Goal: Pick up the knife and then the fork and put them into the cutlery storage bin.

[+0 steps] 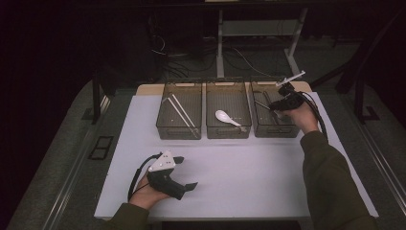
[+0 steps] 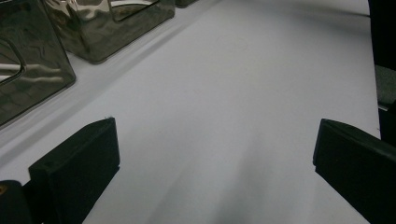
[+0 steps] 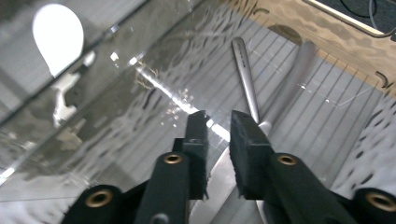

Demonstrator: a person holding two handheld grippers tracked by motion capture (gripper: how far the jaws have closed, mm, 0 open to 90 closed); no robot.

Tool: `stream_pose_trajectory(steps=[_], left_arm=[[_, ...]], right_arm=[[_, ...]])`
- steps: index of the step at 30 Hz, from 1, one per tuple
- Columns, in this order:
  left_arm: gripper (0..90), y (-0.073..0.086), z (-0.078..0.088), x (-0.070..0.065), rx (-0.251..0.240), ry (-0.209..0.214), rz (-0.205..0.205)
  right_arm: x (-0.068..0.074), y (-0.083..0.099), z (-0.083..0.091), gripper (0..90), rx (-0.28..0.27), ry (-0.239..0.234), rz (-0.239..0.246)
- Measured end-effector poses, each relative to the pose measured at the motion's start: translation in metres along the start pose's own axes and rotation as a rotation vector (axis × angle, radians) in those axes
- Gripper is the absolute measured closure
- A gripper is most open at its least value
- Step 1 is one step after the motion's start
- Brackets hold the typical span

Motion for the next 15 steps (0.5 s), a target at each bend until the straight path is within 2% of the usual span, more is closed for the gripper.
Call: stream_pose_trajectory(steps=[6,10,12,15], left_arm=[[0.0,0.0,-0.001,0.0,0.003,-0.001,0.007],[0.0,-0.001,-0.001,0.0,0.001,-0.002,0.007],[0.0,-0.001,-0.001,0.0,0.002,-0.003,0.006],[0.0,-0.001,-0.001,0.0,0.002,-0.003,0.006]], right_arm=[[-0.003,0.002,0.01,59.3,-0.046,-0.078,-0.088],[-0.002,0.003,0.019,51.4,-0.104,-0.131,-0.136],[-0.001,0.004,0.023,50.0,-0.121,-0.141,-0.138],[0.003,0.005,0.028,45.6,-0.144,-0.125,-0.13]])
Point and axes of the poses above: each handheld gripper's, and its own axes: z roughly backward along the jaws, y roughly out of its underside, x roughly to its left, the point moved 2 cm from there along -z, roughly forward along the jaws, and after that the axes turned 7 degrees about z, right-handed, at the moved point
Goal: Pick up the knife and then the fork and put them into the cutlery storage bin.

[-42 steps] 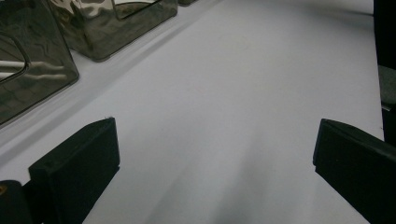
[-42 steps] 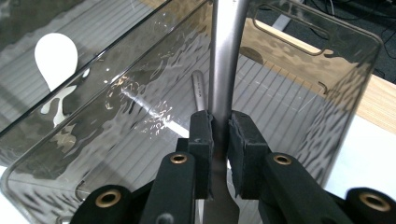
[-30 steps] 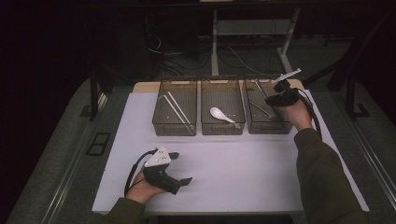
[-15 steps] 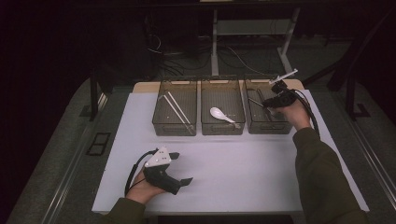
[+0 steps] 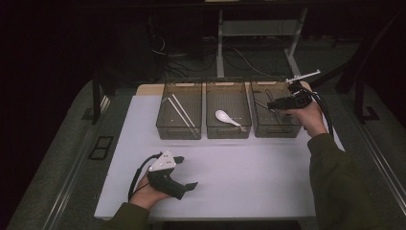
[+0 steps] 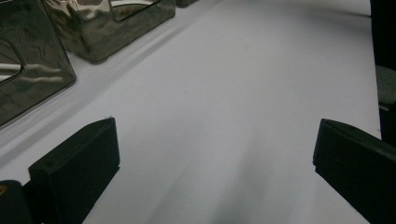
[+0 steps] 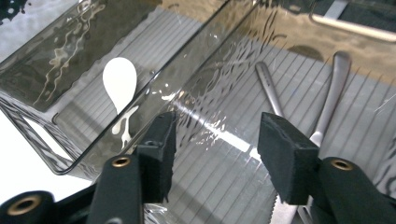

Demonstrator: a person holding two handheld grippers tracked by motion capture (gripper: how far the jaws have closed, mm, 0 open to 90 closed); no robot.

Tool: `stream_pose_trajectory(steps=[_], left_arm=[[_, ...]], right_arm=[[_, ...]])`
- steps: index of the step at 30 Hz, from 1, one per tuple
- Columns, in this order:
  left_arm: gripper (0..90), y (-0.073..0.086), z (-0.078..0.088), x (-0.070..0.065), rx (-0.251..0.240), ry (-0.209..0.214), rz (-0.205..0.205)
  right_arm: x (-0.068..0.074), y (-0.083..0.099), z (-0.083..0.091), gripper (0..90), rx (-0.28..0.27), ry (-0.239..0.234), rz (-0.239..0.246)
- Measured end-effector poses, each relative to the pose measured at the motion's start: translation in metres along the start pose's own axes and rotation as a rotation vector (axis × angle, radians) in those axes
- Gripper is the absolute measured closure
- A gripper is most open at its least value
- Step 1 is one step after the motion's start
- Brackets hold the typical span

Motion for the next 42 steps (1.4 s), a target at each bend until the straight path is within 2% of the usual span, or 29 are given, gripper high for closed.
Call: stream_pose_trajectory(steps=[2,7,13,17,24,29,38,42], left_arm=[[0.0,0.0,0.0,0.001,0.004,0.001,-0.001],[0.0,0.0,0.0,0.002,0.005,0.004,-0.003],[0.0,0.0,0.001,0.005,0.008,0.006,-0.006],[0.0,-0.001,0.001,0.008,0.005,0.007,-0.003],[0.0,0.0,0.001,0.008,0.01,0.012,-0.004],[0.0,0.0,0.002,0.008,0.003,0.012,-0.004],[0.0,0.0,0.002,0.007,0.002,0.016,-0.002],[0.0,0.0,0.003,0.006,-0.009,0.013,0.007]], right_arm=[[0.004,0.001,0.003,42.5,-0.019,0.01,0.008],[0.009,0.006,0.008,37.2,-0.042,-0.021,0.026],[0.022,0.013,0.015,28.3,-0.078,-0.022,0.043],[0.031,0.02,0.023,27.4,-0.11,-0.04,0.045],[0.047,0.035,0.035,23.7,-0.142,-0.052,0.082],[0.058,0.046,0.041,22.9,-0.151,-0.035,0.111],[0.081,0.068,0.047,20.5,-0.168,-0.042,0.139],[0.091,0.081,0.048,20.4,-0.176,-0.021,0.147]])
Point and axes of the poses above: each handheld gripper's, and its own axes: z roughly backward along the jaws, y roughly out of its underside, x roughly to its left, the point moved 2 cm from there along -z, roughly forward along the jaws, and after that the axes turned 7 degrees about z, right-handed, at the moved point
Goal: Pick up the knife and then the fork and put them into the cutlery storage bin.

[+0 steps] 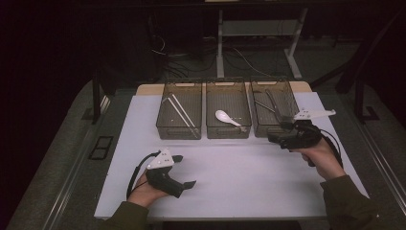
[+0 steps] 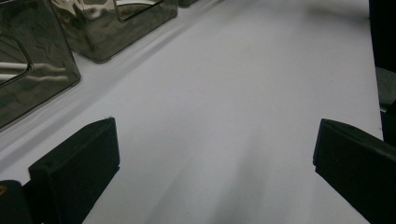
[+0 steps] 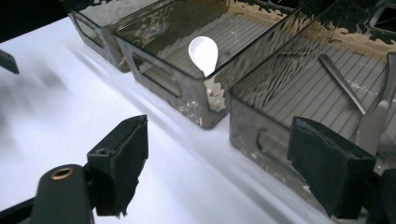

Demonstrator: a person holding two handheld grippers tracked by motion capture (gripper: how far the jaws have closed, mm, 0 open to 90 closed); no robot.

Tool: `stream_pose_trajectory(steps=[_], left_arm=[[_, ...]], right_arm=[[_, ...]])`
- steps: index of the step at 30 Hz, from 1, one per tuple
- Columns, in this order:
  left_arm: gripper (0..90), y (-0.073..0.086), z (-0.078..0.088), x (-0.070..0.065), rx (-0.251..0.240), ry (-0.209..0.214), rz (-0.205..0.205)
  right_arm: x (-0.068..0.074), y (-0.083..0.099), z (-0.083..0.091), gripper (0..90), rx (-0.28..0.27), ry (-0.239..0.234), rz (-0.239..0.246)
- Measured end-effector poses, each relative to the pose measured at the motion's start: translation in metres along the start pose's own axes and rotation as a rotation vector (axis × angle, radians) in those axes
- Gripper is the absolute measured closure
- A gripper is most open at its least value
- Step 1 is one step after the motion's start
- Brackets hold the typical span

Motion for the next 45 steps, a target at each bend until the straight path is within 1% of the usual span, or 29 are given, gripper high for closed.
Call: stream_pose_trajectory(steps=[3,5,6,9,10,11,12,14,20,21,22,28,31,37,38,45], left_arm=[[0.0,0.0,0.0,-0.001,0.009,0.0,-0.004],[0.0,0.0,-0.001,-0.001,0.004,0.002,-0.002],[0.0,0.0,-0.001,-0.002,0.004,0.002,-0.005],[0.0,0.0,-0.001,-0.002,0.014,0.005,-0.014],[0.0,0.0,-0.001,-0.002,0.013,0.004,-0.012],[0.0,0.0,-0.001,-0.002,0.006,0.003,-0.009],[0.0,0.0,0.0,-0.002,0.004,0.003,-0.005],[0.0,0.0,0.0,-0.002,0.006,0.001,-0.007],[0.0,0.0,0.0,-0.002,0.007,0.002,-0.006],[0.0,0.0,0.0,-0.002,0.006,0.001,-0.004],[0.0,0.0,0.0,-0.002,0.005,0.002,-0.003],[0.0,0.001,0.001,-0.003,0.01,0.004,-0.007],[0.0,0.001,0.001,-0.003,0.009,0.003,-0.006],[0.0,0.001,0.001,-0.003,0.01,0.002,-0.008],[0.0,0.001,0.001,-0.003,0.011,0.002,-0.009],[0.0,0.001,0.001,-0.004,0.012,0.003,-0.011]], right_arm=[[0.009,0.012,0.003,20.1,0.004,0.003,0.008],[0.014,0.019,0.003,19.4,0.013,-0.001,0.01],[0.017,0.022,0.004,19.4,0.017,-0.002,0.02],[0.025,0.031,0.007,19.3,0.012,-0.012,0.023],[0.028,0.034,0.008,19.3,0.009,-0.018,0.025],[0.03,0.037,0.008,19.2,0.01,-0.013,0.034],[0.032,0.039,0.009,19.1,0.007,-0.007,0.032],[0.035,0.045,0.01,18.8,-0.008,-0.009,0.021],[0.046,0.058,0.011,17.7,-0.02,-0.003,0.01],[0.047,0.06,0.011,17.7,-0.02,0.001,0.015],[0.048,0.062,0.012,17.7,-0.021,0.0,0.021],[0.048,0.071,0.019,17.6,-0.033,0.008,0.008],[0.049,0.077,0.021,15.8,-0.033,0.004,0.008],[0.051,0.085,0.024,15.7,-0.018,0.006,0.02],[0.051,0.086,0.024,14.6,-0.015,0.007,0.026],[0.051,0.088,0.022,13.6,0.002,0.008,0.034]])
Point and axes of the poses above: each handheld gripper's, and its own axes: z roughly backward along the jaws, y roughly out of its underside, x roughly to its left, the point moved 2 cm from there along -z, roughly forward along the jaws, and after that the axes turned 7 degrees about z, right-handed, at the moved point
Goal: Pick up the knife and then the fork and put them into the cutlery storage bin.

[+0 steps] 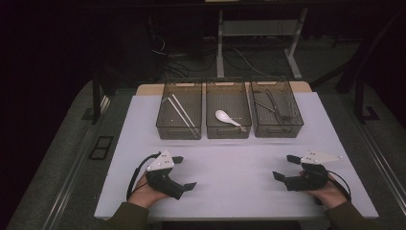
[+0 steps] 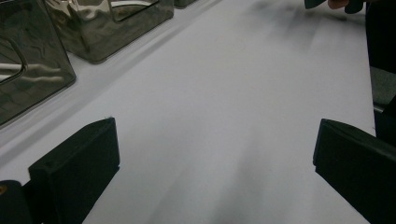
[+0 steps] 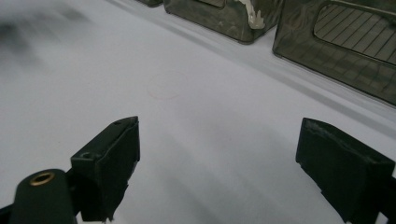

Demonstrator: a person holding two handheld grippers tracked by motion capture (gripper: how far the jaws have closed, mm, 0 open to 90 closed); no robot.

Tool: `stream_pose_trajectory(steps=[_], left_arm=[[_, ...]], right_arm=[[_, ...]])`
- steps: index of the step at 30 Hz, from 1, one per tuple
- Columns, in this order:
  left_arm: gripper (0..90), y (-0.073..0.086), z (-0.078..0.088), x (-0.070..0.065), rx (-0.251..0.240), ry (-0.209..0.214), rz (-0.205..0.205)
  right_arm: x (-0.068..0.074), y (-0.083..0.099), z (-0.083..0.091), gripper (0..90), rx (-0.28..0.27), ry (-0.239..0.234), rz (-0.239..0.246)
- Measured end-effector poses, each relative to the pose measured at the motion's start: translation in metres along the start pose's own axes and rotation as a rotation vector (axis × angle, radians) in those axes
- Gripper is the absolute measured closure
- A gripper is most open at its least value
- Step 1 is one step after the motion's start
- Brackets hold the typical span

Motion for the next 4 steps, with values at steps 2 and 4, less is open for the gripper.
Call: stream_pose_trajectory(steps=[2,4], left_arm=[[0.0,0.0,-0.0001,0.0,0.0,0.0,0.0],[0.0,0.0,-0.0002,0.0001,0.001,0.0,0.0]], right_arm=[[0.0004,0.0001,-0.0002,13.6,0.001,0.001,0.004],[0.0003,0.0,-0.0001,13.6,0.001,0.001,0.004]])
Point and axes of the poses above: each handheld gripper's, and its own axes: z roughly backward along the jaws, y roughly out of its underside, x roughly to its left, the point moved 2 cm from there along -z, roughly forward along the jaws, and after that the axes turned 7 degrees about z, right-handed, at the moved point
